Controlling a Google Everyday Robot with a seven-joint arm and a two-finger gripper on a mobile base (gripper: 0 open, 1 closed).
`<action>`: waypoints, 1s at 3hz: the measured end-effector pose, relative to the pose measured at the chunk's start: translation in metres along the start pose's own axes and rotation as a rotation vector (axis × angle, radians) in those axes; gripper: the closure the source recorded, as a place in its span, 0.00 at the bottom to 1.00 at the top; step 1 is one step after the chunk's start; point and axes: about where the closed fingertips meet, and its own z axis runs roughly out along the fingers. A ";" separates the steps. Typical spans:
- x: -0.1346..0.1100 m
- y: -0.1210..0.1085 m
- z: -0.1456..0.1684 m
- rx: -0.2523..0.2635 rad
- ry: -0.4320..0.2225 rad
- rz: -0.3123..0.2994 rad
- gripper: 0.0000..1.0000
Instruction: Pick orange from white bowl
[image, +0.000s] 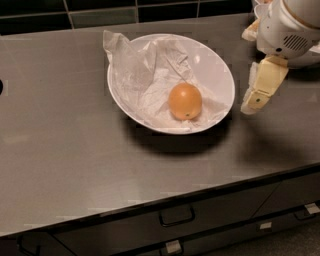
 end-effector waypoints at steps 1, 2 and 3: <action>-0.037 -0.034 0.029 -0.011 -0.083 -0.050 0.00; -0.037 -0.034 0.029 -0.011 -0.083 -0.050 0.00; -0.040 -0.033 0.031 -0.013 -0.088 -0.057 0.00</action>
Offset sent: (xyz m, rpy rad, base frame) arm 0.0671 0.0496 -0.0120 0.0932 -0.0161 0.1018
